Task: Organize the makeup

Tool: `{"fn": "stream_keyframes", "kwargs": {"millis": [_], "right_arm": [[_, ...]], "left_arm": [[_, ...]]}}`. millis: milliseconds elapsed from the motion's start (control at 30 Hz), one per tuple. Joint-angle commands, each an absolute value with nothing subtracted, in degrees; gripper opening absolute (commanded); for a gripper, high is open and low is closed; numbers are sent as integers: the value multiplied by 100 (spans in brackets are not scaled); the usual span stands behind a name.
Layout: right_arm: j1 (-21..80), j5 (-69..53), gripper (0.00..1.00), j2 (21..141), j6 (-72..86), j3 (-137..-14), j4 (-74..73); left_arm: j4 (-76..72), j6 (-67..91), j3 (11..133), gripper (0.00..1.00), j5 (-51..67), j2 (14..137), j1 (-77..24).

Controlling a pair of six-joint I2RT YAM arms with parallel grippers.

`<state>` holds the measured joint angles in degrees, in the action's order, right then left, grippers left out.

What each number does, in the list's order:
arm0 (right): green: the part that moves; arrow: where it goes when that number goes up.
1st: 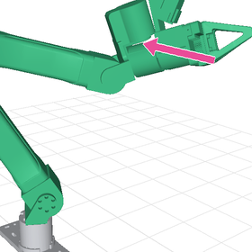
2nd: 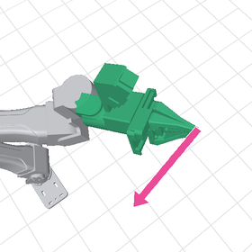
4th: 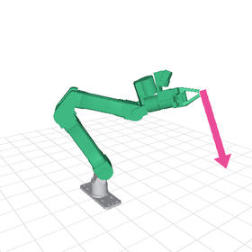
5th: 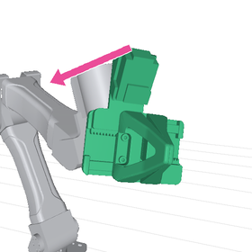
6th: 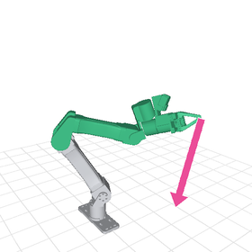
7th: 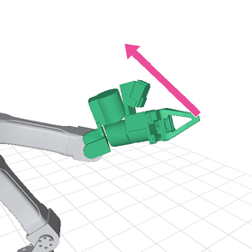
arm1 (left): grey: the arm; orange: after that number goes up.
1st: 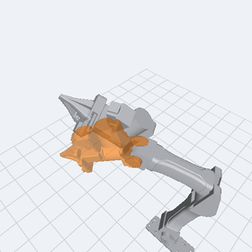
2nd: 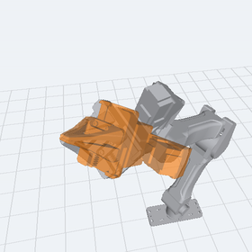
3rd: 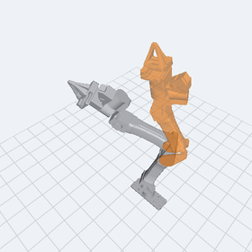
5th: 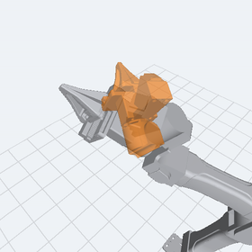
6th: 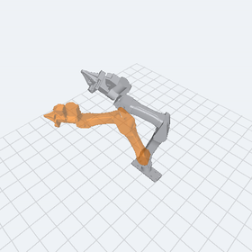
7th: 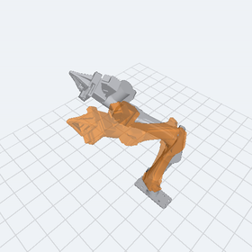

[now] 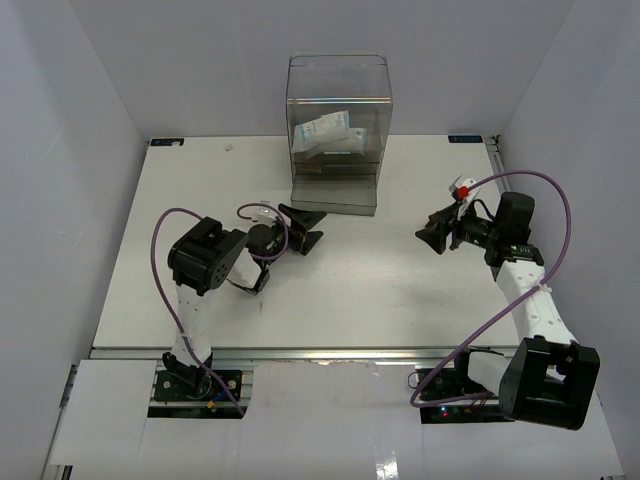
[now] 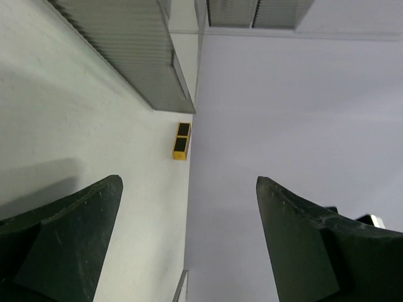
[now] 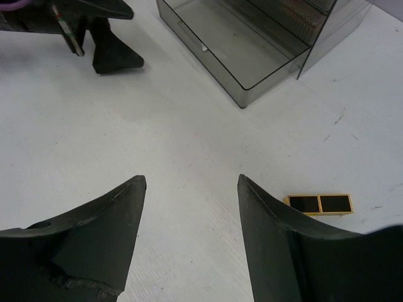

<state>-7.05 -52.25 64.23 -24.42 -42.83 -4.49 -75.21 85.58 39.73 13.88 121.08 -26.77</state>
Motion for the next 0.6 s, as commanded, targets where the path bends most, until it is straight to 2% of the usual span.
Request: {"fn": "stream_keyframes", "kwargs": {"millis": [0,200,333,400,467,500,567], "right_arm": [[-721,-4907,67,6357,-2356,-4419,-358],[-721,-3844,68,6575,-1799,-4594,-399],[-704,-3007,72,6964,-1226,-4779,-490],[-703,-2369,81,7281,-902,-4856,-492],[-694,-1941,96,7579,-469,-4958,-473],[-694,-1563,98,7676,-314,-4993,-438],[-646,-1260,90,7915,-102,-5080,-325]], "left_arm": [[-7388,7885,3429,98,1645,10966,-2591],[-6165,6758,2906,98,1581,9500,-2358],[-3784,5125,3331,98,1093,8070,-2232],[-2843,4118,3639,98,607,7463,-2226],[-1833,3606,3977,98,-264,6841,-2224],[-1469,3450,4108,98,-560,6657,-2223],[-890,2728,4323,98,-944,6224,-2211]]}}
